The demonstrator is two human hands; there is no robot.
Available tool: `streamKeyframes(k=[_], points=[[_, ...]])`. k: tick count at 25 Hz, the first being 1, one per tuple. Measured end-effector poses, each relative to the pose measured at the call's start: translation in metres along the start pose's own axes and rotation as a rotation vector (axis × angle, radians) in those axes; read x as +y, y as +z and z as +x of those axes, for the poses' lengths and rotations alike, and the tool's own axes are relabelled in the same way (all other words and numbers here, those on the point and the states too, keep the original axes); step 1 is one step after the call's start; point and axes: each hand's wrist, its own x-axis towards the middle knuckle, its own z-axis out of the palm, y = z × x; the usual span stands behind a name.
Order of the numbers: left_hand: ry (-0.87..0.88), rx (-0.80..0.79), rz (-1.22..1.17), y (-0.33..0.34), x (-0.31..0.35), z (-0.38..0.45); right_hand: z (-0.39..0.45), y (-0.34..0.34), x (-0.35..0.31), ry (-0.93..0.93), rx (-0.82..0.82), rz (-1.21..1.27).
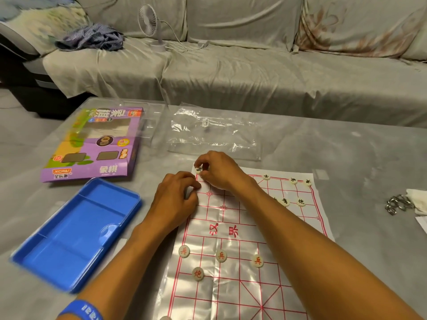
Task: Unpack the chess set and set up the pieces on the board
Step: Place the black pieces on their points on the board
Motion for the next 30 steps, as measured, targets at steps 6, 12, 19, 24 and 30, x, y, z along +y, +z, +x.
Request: streamKeyframes(k=[6,12,19,24,30], points=[[-0.027,0.005,0.011,-0.005,0.000,0.002,-0.060,-0.033,0.019,0.028,0.231,0.091],[0.068,0.141,-0.006,0.001,0.036,-0.015,-0.158,-0.063,0.071,0.237,0.212,0.072],[0.079,0.065,-0.059,0.010,0.064,-0.024,-0.212,-0.064,0.093,0.305,0.181,0.067],[0.017,0.031,-0.103,0.011,0.072,-0.022,-0.205,-0.068,0.093,0.270,0.207,0.062],[-0.031,0.025,-0.091,0.015,0.066,-0.021,-0.197,-0.065,0.105,0.307,0.230,0.064]])
